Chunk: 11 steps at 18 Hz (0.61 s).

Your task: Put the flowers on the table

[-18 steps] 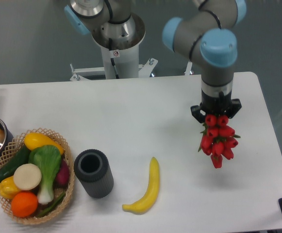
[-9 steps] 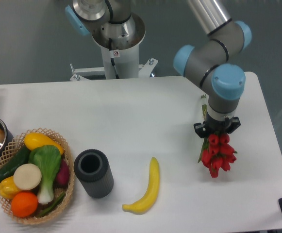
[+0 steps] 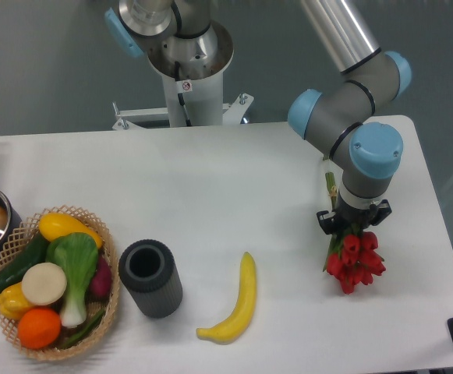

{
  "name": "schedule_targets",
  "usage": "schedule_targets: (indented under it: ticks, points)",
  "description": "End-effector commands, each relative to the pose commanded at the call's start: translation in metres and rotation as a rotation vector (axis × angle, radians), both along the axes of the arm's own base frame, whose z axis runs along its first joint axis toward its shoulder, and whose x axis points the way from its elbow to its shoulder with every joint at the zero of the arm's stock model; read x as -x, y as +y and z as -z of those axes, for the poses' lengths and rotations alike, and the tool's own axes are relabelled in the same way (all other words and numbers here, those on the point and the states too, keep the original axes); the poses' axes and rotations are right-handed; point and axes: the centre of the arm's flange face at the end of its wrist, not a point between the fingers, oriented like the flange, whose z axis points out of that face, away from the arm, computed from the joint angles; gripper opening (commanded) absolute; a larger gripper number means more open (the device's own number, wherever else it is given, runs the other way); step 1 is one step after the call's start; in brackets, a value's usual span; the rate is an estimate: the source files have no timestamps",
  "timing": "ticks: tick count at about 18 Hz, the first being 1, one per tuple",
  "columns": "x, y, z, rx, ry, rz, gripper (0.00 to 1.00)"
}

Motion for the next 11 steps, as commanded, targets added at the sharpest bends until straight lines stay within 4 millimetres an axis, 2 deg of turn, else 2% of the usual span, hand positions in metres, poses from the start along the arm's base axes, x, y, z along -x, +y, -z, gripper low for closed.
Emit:
schedule_targets:
  ticks: [4, 7, 11]
  points:
    - [0.002, -0.008, -0.029, -0.015, 0.043, -0.008, 1.0]
    - [-0.001, -0.016, -0.051, 0.018, 0.078, 0.082, 1.0]
    - [0.01, -0.052, -0.07, 0.066, 0.094, 0.24, 1.0]
